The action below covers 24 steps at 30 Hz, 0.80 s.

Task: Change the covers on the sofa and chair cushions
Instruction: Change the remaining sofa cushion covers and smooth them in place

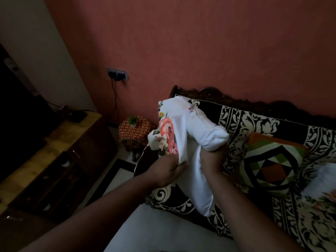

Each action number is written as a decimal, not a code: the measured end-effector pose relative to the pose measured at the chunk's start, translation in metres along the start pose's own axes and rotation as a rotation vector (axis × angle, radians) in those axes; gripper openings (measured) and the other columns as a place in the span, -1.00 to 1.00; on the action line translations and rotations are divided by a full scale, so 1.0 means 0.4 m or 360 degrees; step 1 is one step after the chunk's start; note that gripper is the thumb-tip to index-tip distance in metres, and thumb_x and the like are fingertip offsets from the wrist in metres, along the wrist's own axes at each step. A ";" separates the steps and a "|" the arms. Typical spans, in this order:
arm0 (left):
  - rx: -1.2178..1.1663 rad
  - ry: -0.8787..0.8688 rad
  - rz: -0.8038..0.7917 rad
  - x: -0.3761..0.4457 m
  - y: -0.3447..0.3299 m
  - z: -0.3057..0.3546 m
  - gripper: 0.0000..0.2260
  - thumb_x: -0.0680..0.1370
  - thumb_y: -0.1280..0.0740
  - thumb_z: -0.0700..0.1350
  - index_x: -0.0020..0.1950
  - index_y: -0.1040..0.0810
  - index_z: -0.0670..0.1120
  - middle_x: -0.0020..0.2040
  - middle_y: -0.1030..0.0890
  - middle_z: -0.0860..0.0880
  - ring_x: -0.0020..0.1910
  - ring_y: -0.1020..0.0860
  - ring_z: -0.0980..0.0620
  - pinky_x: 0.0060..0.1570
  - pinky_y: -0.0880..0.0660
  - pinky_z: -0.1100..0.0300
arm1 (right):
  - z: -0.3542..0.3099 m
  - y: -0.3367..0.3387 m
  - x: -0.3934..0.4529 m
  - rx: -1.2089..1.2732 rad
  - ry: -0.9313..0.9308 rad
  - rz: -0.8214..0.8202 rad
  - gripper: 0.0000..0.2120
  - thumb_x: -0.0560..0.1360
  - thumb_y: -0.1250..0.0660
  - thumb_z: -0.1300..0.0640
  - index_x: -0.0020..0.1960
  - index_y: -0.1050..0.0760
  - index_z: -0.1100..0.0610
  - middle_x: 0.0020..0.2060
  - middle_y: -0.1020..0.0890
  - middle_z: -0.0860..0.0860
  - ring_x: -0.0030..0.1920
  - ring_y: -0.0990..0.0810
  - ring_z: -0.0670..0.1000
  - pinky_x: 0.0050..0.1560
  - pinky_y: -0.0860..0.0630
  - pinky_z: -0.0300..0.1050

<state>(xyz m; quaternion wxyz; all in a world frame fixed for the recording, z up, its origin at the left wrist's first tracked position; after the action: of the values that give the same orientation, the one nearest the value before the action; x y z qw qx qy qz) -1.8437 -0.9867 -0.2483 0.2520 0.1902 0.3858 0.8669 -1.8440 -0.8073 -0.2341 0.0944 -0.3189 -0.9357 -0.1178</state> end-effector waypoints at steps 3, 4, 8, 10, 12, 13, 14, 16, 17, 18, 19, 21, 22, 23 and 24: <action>-0.0008 -0.0081 0.0018 -0.006 -0.009 0.052 -0.59 0.67 -0.17 0.17 -0.26 -0.39 -0.06 -0.33 -0.49 -0.07 -0.30 -0.49 -0.03 -0.25 -0.41 0.05 | 0.026 0.009 0.004 0.0062 -0.0182 0.0009 -0.89 0.53 -0.41 0.31 0.05 -0.59 0.23 -0.18 -0.56 -0.15 -0.17 -0.59 -0.34 -0.12 -0.43 -0.53; 0.0028 0.0002 0.0104 -0.005 0.008 0.038 -0.62 0.65 -0.17 0.19 -0.20 -0.38 -0.06 -0.28 -0.52 -0.08 -0.24 -0.52 -0.08 -0.22 -0.43 0.02 | 0.020 0.007 -0.002 -0.0023 -0.0162 0.0022 -0.77 0.49 -0.46 0.30 0.14 -0.58 0.28 -0.13 -0.58 -0.12 -0.07 -0.62 -0.26 -0.07 -0.42 -0.51; -0.0088 0.0423 0.0504 -0.059 0.075 -0.070 -0.21 0.44 -0.20 0.53 0.41 -0.37 -0.05 0.29 -0.50 -0.11 0.31 -0.45 -0.11 0.28 -0.43 -0.08 | -0.034 -0.059 -0.022 0.0024 -0.0088 -0.0034 -0.42 0.34 -0.64 0.12 0.28 -0.52 0.22 0.20 -0.65 0.10 0.20 -0.63 0.05 0.19 -0.52 -0.15; -0.0224 0.0425 0.0382 -0.087 0.041 -0.068 0.27 0.22 -0.27 0.65 0.67 0.13 -0.06 0.66 0.02 -0.08 0.63 0.02 0.00 0.59 -0.06 -0.04 | -0.063 -0.105 -0.038 0.0169 -0.0095 -0.0131 -0.39 0.33 -0.65 0.19 0.31 -0.48 0.11 0.23 -0.61 0.00 0.23 -0.59 -0.06 0.24 -0.48 -0.26; -0.0216 0.0357 0.0335 -0.106 0.026 -0.039 0.40 0.09 -0.34 0.65 0.61 0.40 0.07 0.61 0.42 -0.03 0.58 0.41 0.04 0.57 0.19 -0.05 | -0.089 -0.156 -0.072 0.0325 -0.0126 -0.0284 -0.36 0.34 -0.62 0.25 0.36 -0.47 0.12 0.24 -0.61 -0.05 0.25 -0.59 -0.09 0.24 -0.47 -0.30; -0.0192 0.0387 0.0352 -0.110 0.029 -0.040 0.44 0.04 -0.35 0.66 0.60 0.43 0.10 0.59 0.45 -0.07 0.55 0.48 0.02 0.56 0.22 -0.09 | -0.087 -0.190 -0.090 0.0437 -0.0188 -0.0399 -0.34 0.35 -0.61 0.28 0.39 -0.46 0.10 0.24 -0.62 -0.06 0.25 -0.60 -0.08 0.27 -0.49 -0.24; -0.0165 0.0453 0.0385 -0.114 0.039 -0.054 0.47 -0.01 -0.35 0.67 0.60 0.42 0.10 0.62 0.37 -0.15 0.56 0.46 -0.01 0.57 0.19 -0.14 | -0.086 -0.227 -0.105 0.0541 -0.0254 -0.0527 -0.32 0.35 -0.59 0.30 0.40 -0.46 0.07 0.24 -0.63 -0.05 0.26 -0.60 -0.05 0.31 -0.51 -0.12; -0.0124 0.0574 0.0496 -0.128 0.077 -0.099 0.50 -0.04 -0.38 0.66 0.63 0.33 0.07 0.65 0.10 -0.23 0.63 0.24 -0.10 0.59 0.06 -0.18 | -0.087 -0.297 -0.133 0.0686 -0.0365 -0.0742 -0.32 0.33 -0.57 0.30 0.39 -0.47 0.01 0.25 -0.64 0.01 0.27 -0.61 0.04 0.36 -0.50 0.13; -0.0097 0.0618 0.0551 -0.145 0.097 -0.130 0.48 -0.01 -0.43 0.62 0.64 0.29 0.06 0.65 0.02 -0.22 0.64 0.13 -0.13 0.58 -0.02 -0.17 | -0.086 -0.332 -0.148 0.0729 -0.0409 -0.0833 -0.33 0.33 -0.56 0.29 0.38 -0.47 0.00 0.25 -0.64 0.03 0.27 -0.61 0.09 0.36 -0.49 0.21; -0.0057 0.0645 0.0606 -0.161 0.114 -0.156 0.42 0.05 -0.50 0.53 0.65 0.24 0.06 0.63 -0.04 -0.21 0.63 0.03 -0.16 0.56 -0.10 -0.15 | -0.084 -0.359 -0.159 0.0743 -0.0443 -0.0909 -0.34 0.33 -0.54 0.29 0.37 -0.47 -0.02 0.24 -0.64 0.05 0.27 -0.61 0.11 0.36 -0.47 0.25; -0.0018 0.0659 0.0668 -0.176 0.130 -0.181 0.35 0.13 -0.56 0.41 0.65 0.19 0.04 0.62 -0.08 -0.22 0.61 -0.05 -0.18 0.52 -0.20 -0.13 | -0.083 -0.386 -0.172 0.0749 -0.0473 -0.0996 -0.35 0.34 -0.52 0.30 0.37 -0.47 -0.03 0.23 -0.65 0.05 0.26 -0.61 0.12 0.36 -0.47 0.26; -0.0040 0.0697 0.0804 -0.211 0.158 -0.240 0.15 0.29 -0.59 0.20 0.66 0.05 -0.04 0.57 -0.20 -0.21 0.54 -0.22 -0.18 0.42 -0.34 -0.07 | -0.082 -0.445 -0.201 0.0673 -0.0497 -0.1165 -0.33 0.35 -0.50 0.28 0.40 -0.43 -0.04 0.23 -0.64 0.02 0.27 -0.61 0.09 0.36 -0.48 0.22; -0.0118 0.0727 0.0870 -0.228 0.173 -0.274 0.05 0.34 -0.56 0.17 0.65 -0.05 -0.08 0.54 -0.28 -0.18 0.49 -0.29 -0.14 0.39 -0.37 -0.01 | -0.080 -0.475 -0.215 0.0598 -0.0468 -0.1248 -0.30 0.35 -0.52 0.23 0.43 -0.39 -0.04 0.26 -0.63 0.01 0.29 -0.59 0.06 0.37 -0.49 0.18; -0.0220 0.0761 0.0944 -0.242 0.191 -0.302 -0.05 0.36 -0.52 0.17 0.62 -0.16 -0.08 0.50 -0.36 -0.15 0.45 -0.36 -0.10 0.35 -0.39 0.04 | -0.081 -0.498 -0.224 0.0548 -0.0438 -0.1313 -0.26 0.35 -0.54 0.17 0.47 -0.36 -0.06 0.30 -0.60 -0.01 0.32 -0.57 0.04 0.37 -0.49 0.14; -0.0340 0.0810 0.1018 -0.257 0.208 -0.333 -0.15 0.37 -0.48 0.15 0.58 -0.26 -0.06 0.44 -0.45 -0.10 0.39 -0.44 -0.06 0.30 -0.43 0.07 | -0.083 -0.514 -0.228 0.0509 -0.0425 -0.1365 -0.24 0.37 -0.56 0.12 0.50 -0.33 -0.06 0.33 -0.58 -0.01 0.34 -0.55 0.02 0.37 -0.49 0.09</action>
<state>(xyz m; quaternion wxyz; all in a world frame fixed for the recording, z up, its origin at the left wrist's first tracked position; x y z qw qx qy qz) -1.8554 -1.1707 -0.2825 -0.1148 0.0529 0.2652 0.9559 -1.8968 -1.0271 -0.2582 -0.0360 0.1021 -0.9933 0.0415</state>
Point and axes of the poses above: each hand's wrist, its own x-axis towards the middle knuckle, its own y-axis out of the back of the hand, z = x × y, the point moved 9 cm from there along x, towards the middle knuckle
